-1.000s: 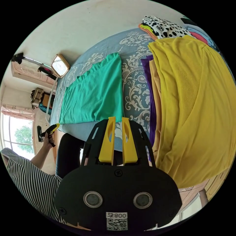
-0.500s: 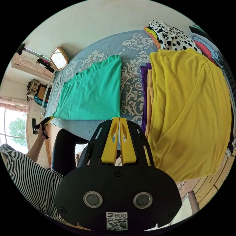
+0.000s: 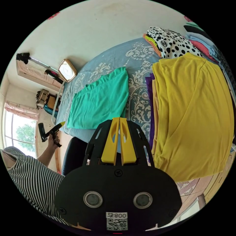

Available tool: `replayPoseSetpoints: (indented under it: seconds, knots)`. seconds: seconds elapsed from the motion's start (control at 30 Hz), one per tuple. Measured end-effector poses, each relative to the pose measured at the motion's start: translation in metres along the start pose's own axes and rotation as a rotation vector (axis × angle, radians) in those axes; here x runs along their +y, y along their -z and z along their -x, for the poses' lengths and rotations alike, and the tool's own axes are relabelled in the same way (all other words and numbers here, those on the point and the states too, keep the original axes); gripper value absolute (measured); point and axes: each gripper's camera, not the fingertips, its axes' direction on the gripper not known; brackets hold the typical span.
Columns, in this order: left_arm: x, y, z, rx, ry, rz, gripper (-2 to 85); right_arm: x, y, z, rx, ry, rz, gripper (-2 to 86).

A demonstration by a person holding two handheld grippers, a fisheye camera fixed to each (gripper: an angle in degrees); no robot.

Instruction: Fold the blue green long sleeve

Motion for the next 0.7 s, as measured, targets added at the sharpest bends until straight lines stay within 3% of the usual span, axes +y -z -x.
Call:
replayPoseSetpoints:
  seconds: [0.13, 0.37, 0.53, 0.7]
  knots:
    - [-0.035, -0.105, -0.126, 0.130, -0.405, 0.141, 8.4, -0.008, 0.017, 0.025, -0.040, 0.061, -0.033, 0.0]
    - [-0.047, -0.210, -0.259, -0.079, -0.748, 0.194, 6.1, -0.031, 0.035, 0.050, -0.050, 0.165, -0.032, 0.1]
    - [-0.041, -0.219, -0.269, -0.165, -0.702, 0.122, 2.7, -0.059, 0.042, 0.048, -0.096, 0.190, -0.040, 0.7]
    - [-0.046, -0.210, -0.241, -0.048, -0.481, 0.064, 2.1, -0.101, 0.045, 0.005, -0.201, 0.054, -0.145, 2.7]
